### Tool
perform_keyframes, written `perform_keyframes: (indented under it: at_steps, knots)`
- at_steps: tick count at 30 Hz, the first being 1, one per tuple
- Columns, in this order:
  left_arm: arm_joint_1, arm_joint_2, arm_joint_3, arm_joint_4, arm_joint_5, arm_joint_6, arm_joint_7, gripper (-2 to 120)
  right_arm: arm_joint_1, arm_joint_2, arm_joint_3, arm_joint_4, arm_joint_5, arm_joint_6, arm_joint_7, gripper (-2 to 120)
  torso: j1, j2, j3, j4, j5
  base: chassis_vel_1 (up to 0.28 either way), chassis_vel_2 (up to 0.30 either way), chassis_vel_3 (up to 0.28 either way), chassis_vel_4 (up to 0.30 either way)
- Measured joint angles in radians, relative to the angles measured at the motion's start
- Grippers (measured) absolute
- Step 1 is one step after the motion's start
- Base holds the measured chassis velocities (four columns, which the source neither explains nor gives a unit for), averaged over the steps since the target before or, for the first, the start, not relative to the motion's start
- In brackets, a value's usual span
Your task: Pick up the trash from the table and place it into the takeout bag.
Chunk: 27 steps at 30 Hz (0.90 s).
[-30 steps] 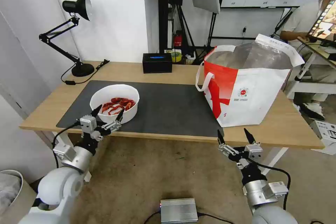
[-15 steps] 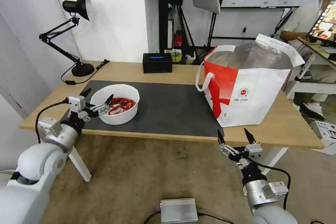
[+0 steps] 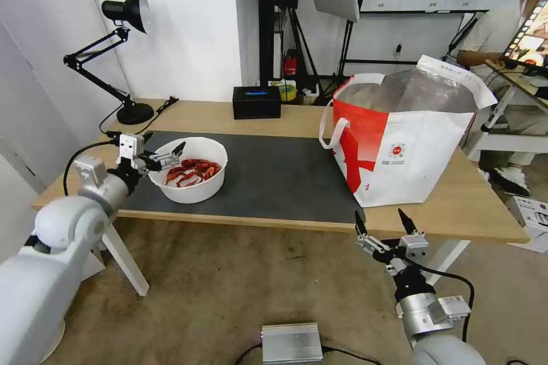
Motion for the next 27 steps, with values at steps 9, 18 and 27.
perform_keyframes:
  at_steps: [9, 18, 27]
  knots:
    - [-0.075, 0.075, 0.061, 0.129, -0.038, 0.052, 0.071, 100, 0.000, 0.000, 0.000, 0.000, 0.000, 0.000, 0.000, 100, 0.000, 0.000, 0.000, 0.0002, -0.0002, 0.000, 0.000, 0.000, 0.000]
    - [-0.156, 0.127, 0.136, 0.185, -0.036, 0.082, 0.141, 100, 0.000, 0.000, 0.000, 0.000, 0.000, 0.000, 0.000, 100, 0.000, 0.000, 0.000, 0.0001, -0.0002, 0.000, 0.000, 0.000, 0.000]
    - [-0.210, 0.170, 0.191, 0.235, -0.083, 0.103, 0.156, 100, 0.000, 0.000, 0.000, 0.000, 0.000, 0.000, 0.000, 100, 0.000, 0.000, 0.000, 0.0001, 0.0000, 0.000, 0.000, 0.000, 0.000]
